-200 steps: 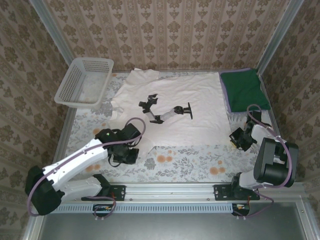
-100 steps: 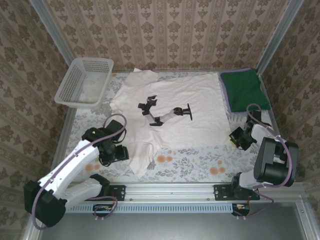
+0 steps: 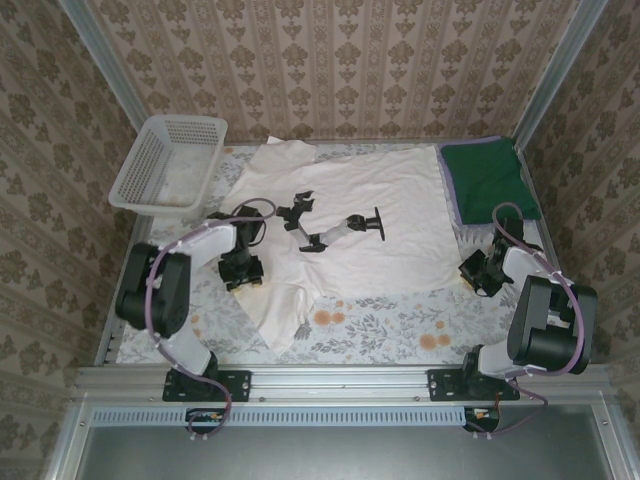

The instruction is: Fold and stack the t-shirts

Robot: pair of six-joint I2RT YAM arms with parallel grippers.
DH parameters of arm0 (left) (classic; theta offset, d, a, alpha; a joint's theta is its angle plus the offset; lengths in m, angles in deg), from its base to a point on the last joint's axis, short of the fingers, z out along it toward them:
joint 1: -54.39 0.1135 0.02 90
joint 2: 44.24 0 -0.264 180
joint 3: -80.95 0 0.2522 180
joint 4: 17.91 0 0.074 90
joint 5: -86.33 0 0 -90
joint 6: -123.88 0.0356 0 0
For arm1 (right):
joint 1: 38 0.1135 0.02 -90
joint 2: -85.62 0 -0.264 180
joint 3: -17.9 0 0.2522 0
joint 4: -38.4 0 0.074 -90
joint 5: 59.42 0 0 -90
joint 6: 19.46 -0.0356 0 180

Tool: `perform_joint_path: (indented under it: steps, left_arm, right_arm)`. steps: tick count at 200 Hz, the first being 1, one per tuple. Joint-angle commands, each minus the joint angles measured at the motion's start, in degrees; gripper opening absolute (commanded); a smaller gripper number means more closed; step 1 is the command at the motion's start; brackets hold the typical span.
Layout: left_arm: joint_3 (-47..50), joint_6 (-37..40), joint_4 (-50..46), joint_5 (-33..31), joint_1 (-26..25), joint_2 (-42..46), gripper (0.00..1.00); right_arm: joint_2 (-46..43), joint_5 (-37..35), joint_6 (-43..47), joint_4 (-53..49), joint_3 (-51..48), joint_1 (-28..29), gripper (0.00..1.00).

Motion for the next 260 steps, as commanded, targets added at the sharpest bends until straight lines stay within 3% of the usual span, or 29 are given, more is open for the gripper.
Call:
perform_joint_path:
  steps: [1, 40, 74, 107, 141, 166, 201, 230, 260]
  left_arm:
    - [-4.06, 4.41, 0.67, -7.22, 1.25, -5.95, 0.38]
    - [-11.32, 9.10, -2.32, -15.48, 2.57, -11.27, 0.35]
    - [-15.96, 11.89, -3.63, -17.67, 4.91, -13.83, 0.36]
    - [-19.40, 13.57, -4.45, -18.20, 6.62, -15.40, 0.42]
    - [-18.94, 12.27, -4.95, -10.06, 6.38, -11.12, 0.51]
    - [-15.20, 8.60, -5.93, -1.80, 5.40, -2.19, 0.53]
    - [-4.35, 2.93, -9.00, 4.18, 1.21, 12.42, 0.52]
    - [7.25, -4.56, -9.92, 10.47, -1.61, 23.82, 0.45]
    - [17.79, -10.12, -7.23, 15.71, -1.74, 29.16, 0.39]
  right_arm:
    - [0.49, 1.19, 0.93, 0.92, 0.77, -0.12, 0.00]
    - [2.04, 1.04, 1.31, 0.85, 2.05, -1.26, 0.00]
    - [3.14, 1.28, 1.70, 0.93, 3.49, -1.42, 0.00]
    - [5.00, 1.17, 2.00, 0.62, 4.83, -1.51, 0.00]
    - [5.24, 2.64, 1.33, 1.36, 4.97, -1.49, 0.00]
    - [5.26, 3.35, 1.19, 1.54, 4.58, -1.52, 0.00]
    - [4.81, 4.73, 0.40, 2.19, 3.75, -1.28, 0.00]
    - [4.73, 5.93, -0.34, 2.93, 2.93, -1.11, 0.00]
    - [4.94, 6.51, -0.72, 3.55, 2.31, -0.25, 0.00]
